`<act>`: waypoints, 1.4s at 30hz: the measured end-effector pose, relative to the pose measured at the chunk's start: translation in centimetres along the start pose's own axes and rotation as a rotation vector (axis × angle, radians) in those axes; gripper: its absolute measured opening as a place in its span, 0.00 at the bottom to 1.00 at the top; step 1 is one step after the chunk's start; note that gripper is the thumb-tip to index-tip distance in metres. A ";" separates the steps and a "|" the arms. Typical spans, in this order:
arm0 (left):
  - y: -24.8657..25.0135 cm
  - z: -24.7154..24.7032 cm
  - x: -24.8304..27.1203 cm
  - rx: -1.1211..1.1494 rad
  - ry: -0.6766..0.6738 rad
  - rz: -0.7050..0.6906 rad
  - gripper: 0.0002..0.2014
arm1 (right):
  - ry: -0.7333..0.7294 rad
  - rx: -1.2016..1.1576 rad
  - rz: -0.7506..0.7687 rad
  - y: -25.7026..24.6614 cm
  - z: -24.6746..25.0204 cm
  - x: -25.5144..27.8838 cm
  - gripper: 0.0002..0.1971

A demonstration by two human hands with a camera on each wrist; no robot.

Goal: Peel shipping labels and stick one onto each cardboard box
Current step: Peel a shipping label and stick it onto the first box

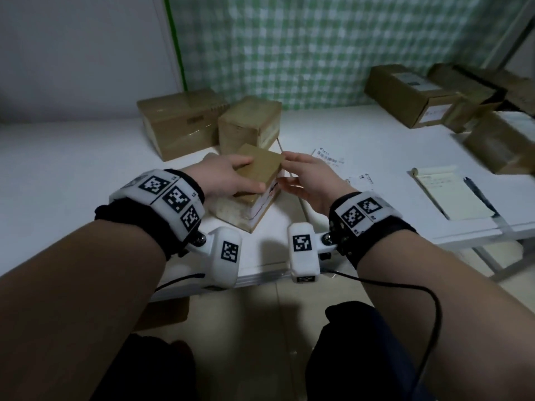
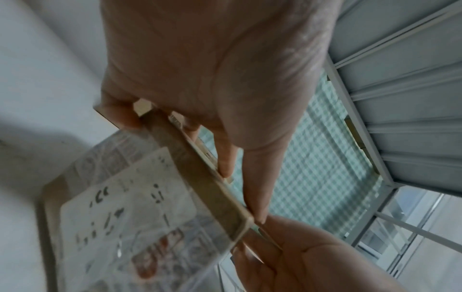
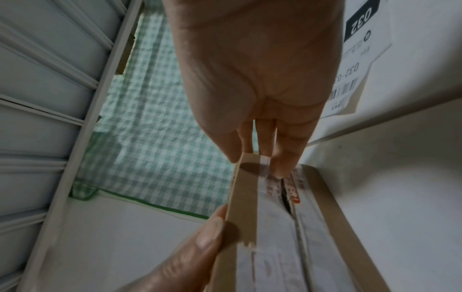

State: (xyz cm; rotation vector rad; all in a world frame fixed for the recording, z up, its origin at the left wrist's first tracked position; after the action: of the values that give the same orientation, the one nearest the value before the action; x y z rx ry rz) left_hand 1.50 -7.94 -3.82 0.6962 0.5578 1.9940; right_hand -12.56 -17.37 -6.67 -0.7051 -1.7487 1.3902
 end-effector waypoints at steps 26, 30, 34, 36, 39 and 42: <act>5.6 -2.9 0.4 -0.143 -0.023 -0.032 0.38 | 0.528 0.643 -0.012 0.3 12.3 0.6 0.10; 5.9 -4.0 -0.4 -0.156 -0.018 0.001 0.44 | 0.472 1.011 -0.103 0.7 11.7 0.2 0.27; 5.8 -4.3 -0.8 -0.163 0.015 -0.012 0.41 | 0.430 1.139 -0.178 1.4 11.5 -0.3 0.34; 5.7 -4.3 -0.9 -0.173 0.021 -0.015 0.39 | 0.418 1.151 -0.163 1.4 11.5 -0.5 0.32; 5.8 -4.3 -0.7 -0.186 0.025 -0.018 0.39 | 0.363 1.126 -0.151 1.1 11.4 -0.3 0.26; 5.9 -4.3 -0.2 -0.205 0.031 -0.023 0.38 | 0.322 1.186 -0.151 0.9 11.5 0.4 0.29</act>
State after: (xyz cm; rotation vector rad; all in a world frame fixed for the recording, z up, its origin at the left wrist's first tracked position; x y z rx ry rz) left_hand -4.95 -11.39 -3.32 0.5321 0.3713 2.0092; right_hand -22.41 -22.98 -8.61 -0.1004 -0.5001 1.7481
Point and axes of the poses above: each hand's wrist, its own x-axis away from the middle knuckle, its own z-axis out of the back of the hand, y = z × x, the point moved 3 cm from there along -x, towards the middle knuckle, and after that the axes turned 1 degree about y, right-handed, at the moved point
